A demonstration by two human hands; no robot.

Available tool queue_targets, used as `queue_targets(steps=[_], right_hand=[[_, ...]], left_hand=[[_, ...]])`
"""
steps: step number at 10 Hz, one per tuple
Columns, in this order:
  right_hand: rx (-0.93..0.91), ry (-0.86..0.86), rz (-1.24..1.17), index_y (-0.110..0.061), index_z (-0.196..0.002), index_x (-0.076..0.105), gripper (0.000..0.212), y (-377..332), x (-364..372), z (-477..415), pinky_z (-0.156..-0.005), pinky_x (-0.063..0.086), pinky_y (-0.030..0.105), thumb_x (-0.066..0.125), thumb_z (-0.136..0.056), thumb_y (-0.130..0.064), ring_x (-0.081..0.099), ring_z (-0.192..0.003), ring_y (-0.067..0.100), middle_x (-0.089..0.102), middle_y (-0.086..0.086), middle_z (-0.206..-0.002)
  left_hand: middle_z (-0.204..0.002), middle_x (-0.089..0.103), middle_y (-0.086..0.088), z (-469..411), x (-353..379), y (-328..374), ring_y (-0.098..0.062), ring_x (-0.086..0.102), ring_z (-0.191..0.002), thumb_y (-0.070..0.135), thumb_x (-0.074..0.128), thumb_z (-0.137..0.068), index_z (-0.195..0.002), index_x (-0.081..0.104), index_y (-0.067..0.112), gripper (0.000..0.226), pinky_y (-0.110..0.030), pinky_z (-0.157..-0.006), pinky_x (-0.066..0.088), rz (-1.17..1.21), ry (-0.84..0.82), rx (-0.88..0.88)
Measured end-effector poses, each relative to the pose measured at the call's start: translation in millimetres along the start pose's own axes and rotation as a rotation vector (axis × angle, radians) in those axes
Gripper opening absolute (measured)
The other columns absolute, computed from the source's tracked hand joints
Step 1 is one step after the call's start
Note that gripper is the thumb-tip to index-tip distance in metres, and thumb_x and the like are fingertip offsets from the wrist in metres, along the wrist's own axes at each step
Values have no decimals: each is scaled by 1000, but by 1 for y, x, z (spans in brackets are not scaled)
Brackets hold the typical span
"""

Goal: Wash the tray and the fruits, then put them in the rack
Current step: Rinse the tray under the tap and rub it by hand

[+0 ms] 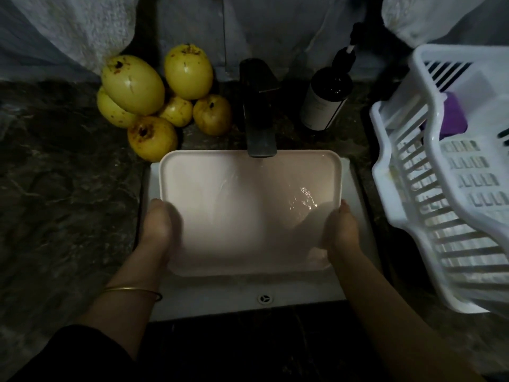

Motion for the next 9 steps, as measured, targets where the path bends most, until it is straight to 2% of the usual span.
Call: queue_targets(steps=[1,2,3,4,5,6,7,8,9], right_hand=[[-26,13,-20,-7,-120,57,37,-4,-3,9,-52,36,23,28,-101,-19,50,-70,20,54,10,-90],[-30,-17,-51,-3,-121,56,35,-3,-2,11,-60,41,26,30,-101,-17,56,-77,27,54,7,-84],[18,-56,-133,-4,-116,57,33,-1,1,13,-70,43,31,31,-101,-17,49,-68,19,53,8,-80],[18,-41,-133,1,-102,58,33,-2,-1,12,-74,39,33,31,-101,-17,49,-72,26,51,9,-79],[9,-43,-137,1,-104,59,33,-1,1,14,-83,46,42,32,-101,-18,55,-100,39,56,15,-93],[-5,-48,-189,-11,-84,59,35,-1,1,9,-69,45,31,30,-102,-19,53,-90,30,59,13,-89],[-52,-136,-197,-16,-82,58,39,-13,7,13,-62,43,29,26,-104,-20,54,-80,25,58,8,-83],[-108,-246,-171,-5,-108,60,38,-25,14,12,-82,47,37,25,-104,-17,57,-99,33,62,12,-100],[-111,-359,-198,3,-124,55,34,-31,22,6,-85,45,34,34,-102,-12,54,-98,28,60,6,-99]], left_hand=[[-137,48,-20,-8,1,-7,-35,43,-126,33,27,-101,-138,43,-2,53,-41,-106,33,95,0,-3],[-100,57,-10,-3,-2,-6,-29,53,-96,32,30,-98,-96,60,10,36,-37,-101,38,127,4,2],[-108,58,-10,11,12,-3,-27,52,-96,40,27,-100,-104,60,13,42,-39,-105,35,155,-107,-22],[-132,52,-13,12,13,-6,-32,47,-121,42,27,-100,-136,48,7,54,-47,-111,30,202,-110,-62],[-144,40,-23,12,2,-4,-39,40,-131,27,26,-98,-140,37,-1,51,-50,-112,30,241,-51,-40],[-136,52,-12,15,8,-7,-31,47,-125,32,21,-99,-133,51,11,49,-44,-110,31,331,-141,-85],[-114,64,-11,20,13,-6,-31,56,-106,37,24,-96,-106,65,18,46,-43,-97,42,429,-234,-113],[-97,67,-11,22,8,1,-29,62,-98,26,39,-88,-86,70,17,32,-39,-79,50,471,-309,-104],[-116,58,-18,23,3,9,-35,58,-91,23,67,-62,-102,64,19,40,-46,-75,50,532,-351,-79]])
Point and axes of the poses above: each hand's wrist, its own z-axis away from the middle knuckle, its own x-axis out of the palm, y = z × x, the point moved 10 cm from there along -z, towards the middle knuckle
